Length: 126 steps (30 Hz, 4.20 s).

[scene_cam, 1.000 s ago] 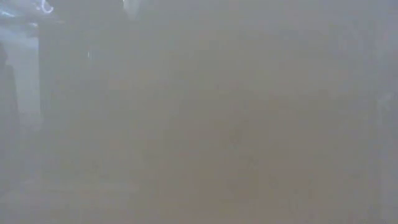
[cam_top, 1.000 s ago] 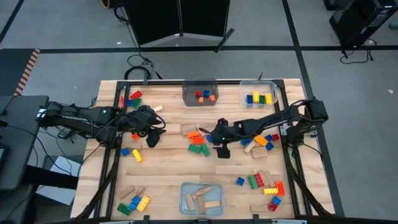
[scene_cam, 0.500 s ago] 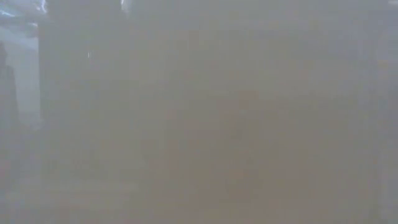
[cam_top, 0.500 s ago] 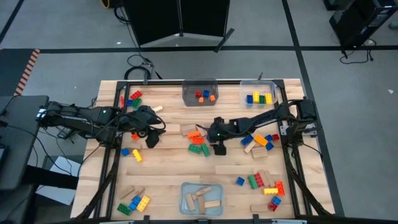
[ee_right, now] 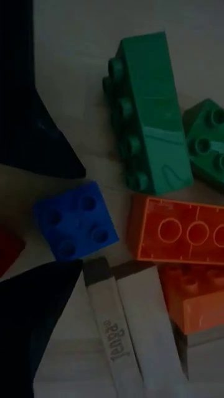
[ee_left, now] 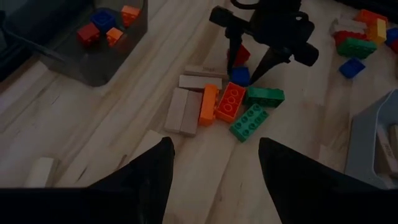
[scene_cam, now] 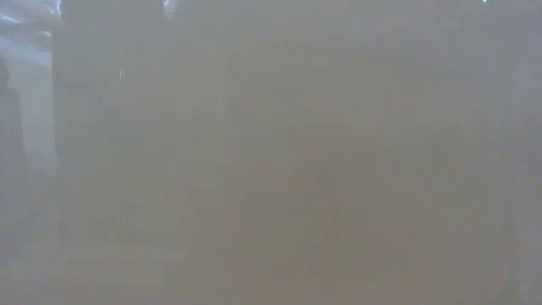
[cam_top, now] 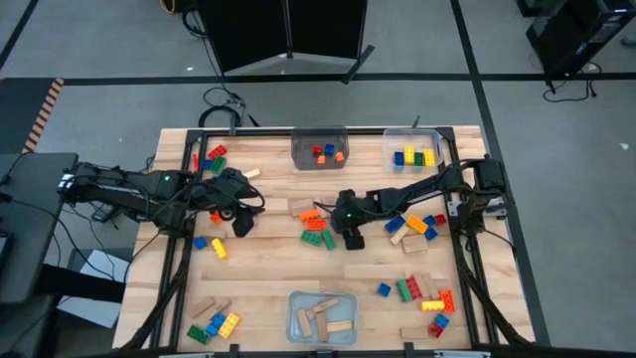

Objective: Sort blocks by size
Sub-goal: Put the small blue game piece into the black bin, then put the small orange game piece into the black bin

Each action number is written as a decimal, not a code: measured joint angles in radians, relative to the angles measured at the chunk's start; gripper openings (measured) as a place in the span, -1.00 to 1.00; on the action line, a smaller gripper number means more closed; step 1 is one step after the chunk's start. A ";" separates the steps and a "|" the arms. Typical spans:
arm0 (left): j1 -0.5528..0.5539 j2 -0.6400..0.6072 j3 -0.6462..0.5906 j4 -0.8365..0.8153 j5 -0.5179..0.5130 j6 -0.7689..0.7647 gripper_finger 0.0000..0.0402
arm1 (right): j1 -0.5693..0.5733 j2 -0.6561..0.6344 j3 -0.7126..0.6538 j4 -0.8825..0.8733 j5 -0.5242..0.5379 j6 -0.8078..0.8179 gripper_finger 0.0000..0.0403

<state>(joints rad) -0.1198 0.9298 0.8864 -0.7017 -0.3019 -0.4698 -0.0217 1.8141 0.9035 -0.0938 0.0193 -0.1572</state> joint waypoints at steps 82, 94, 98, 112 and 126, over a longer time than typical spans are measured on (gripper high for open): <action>0.000 -0.002 0.000 -0.314 -0.144 -0.411 0.20 | -0.338 -0.122 0.730 -0.977 0.099 0.504 0.02; 0.005 0.071 0.000 -0.512 -0.126 -0.632 0.20 | -0.126 -0.390 0.348 -0.870 0.176 0.796 0.00; 0.027 0.147 0.000 -0.571 -0.070 -0.509 0.20 | -0.072 -0.430 0.241 -0.824 0.176 0.893 -0.01; 0.102 0.432 -0.016 -0.709 0.152 -0.212 0.20 | 0.003 -0.427 0.173 -0.791 0.167 0.988 -0.01; 0.295 0.448 -0.172 -0.538 0.245 -0.212 0.16 | 0.002 -0.426 0.173 -0.765 0.163 0.986 -0.02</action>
<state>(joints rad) 0.1756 1.3779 0.7146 -1.2396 -0.0568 -0.6823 -0.0193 1.3876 1.0767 -0.8585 0.1822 0.8284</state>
